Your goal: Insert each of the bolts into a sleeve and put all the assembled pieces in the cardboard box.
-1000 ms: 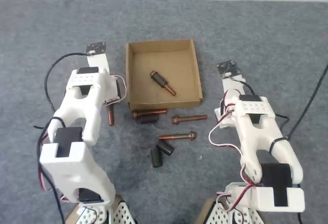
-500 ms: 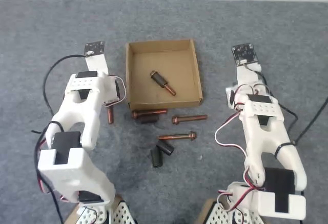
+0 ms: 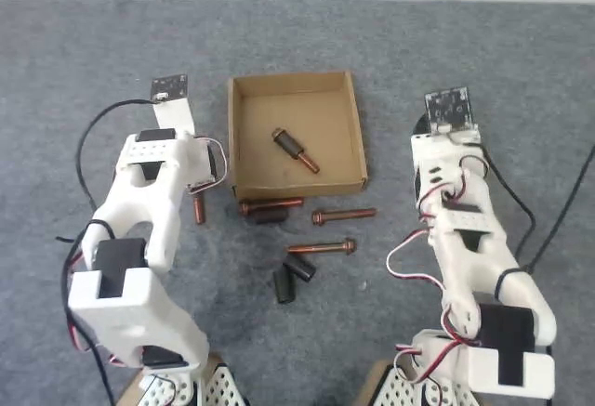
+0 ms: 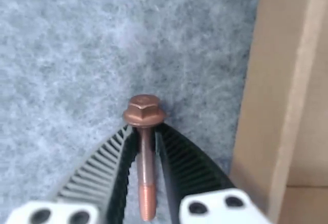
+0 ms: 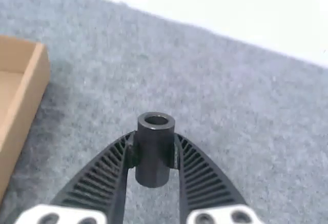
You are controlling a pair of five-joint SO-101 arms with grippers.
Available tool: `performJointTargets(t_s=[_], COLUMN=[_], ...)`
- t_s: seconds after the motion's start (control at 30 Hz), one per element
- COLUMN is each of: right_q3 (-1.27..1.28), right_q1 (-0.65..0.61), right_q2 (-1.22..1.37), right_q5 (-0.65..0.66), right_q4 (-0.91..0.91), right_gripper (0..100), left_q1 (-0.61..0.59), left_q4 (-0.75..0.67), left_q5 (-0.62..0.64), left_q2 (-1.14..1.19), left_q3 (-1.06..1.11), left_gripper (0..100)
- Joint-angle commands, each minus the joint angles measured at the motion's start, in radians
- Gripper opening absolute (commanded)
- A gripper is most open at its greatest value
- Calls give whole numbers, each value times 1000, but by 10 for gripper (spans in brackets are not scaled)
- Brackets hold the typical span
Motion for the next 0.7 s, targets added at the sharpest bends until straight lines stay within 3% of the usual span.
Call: performJointTargets(t_s=[0.0,0.23,0.47,0.67], right_q3=[66,255,290,347], right_q1=[-8,-16,-27,-56], right_q2=[-58,-58,-56,-58], right_q5=[17,15,9,-196], right_q4=[-193,-591,-611,-615], right_gripper=[6,6,6,6], left_q1=[-5,-3,-3,-3], left_q4=[-21,-21,-21,-21], left_q5=[-12,-12,-12,-12], left_q2=[-71,-71,-71,-71], left_q3=[-12,-12,-10,-10], left_gripper=[10,11,11,11])
